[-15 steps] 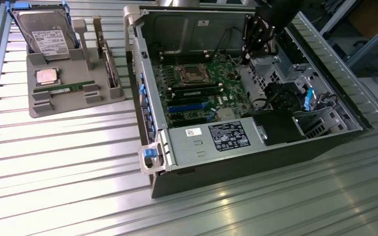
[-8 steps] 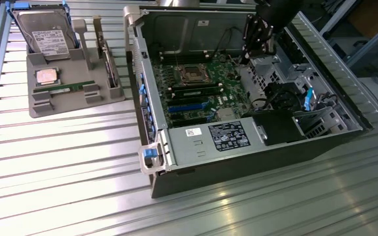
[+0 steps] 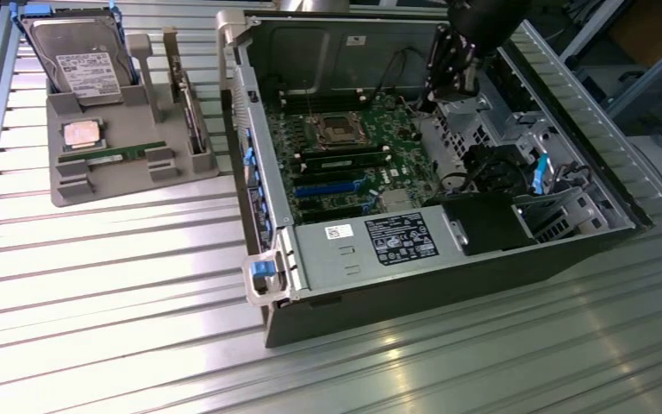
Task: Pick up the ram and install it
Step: 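Press down the ram until it locks into place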
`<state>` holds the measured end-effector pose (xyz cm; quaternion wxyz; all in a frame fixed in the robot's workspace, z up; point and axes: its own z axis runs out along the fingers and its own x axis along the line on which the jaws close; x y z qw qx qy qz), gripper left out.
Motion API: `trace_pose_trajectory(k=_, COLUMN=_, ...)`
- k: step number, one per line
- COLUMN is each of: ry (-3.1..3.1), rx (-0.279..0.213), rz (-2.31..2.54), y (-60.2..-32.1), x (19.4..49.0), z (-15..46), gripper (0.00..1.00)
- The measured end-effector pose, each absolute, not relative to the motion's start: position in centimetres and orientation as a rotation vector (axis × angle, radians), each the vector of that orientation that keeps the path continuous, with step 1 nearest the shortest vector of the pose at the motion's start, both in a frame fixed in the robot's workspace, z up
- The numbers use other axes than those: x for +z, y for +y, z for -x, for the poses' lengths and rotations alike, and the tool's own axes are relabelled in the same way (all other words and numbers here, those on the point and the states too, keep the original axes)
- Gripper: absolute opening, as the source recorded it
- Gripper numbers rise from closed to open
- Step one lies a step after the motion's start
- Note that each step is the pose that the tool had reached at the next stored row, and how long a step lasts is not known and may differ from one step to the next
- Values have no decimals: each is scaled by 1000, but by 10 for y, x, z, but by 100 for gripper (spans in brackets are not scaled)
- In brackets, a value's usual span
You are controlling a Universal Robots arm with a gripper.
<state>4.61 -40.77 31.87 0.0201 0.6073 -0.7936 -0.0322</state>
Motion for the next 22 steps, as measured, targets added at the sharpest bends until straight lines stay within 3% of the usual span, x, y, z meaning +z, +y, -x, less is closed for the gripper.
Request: trace_pose_trajectory(k=22, ry=-2745, rx=-109, rz=-1464, y=-408, x=319, z=-46, gripper=11)
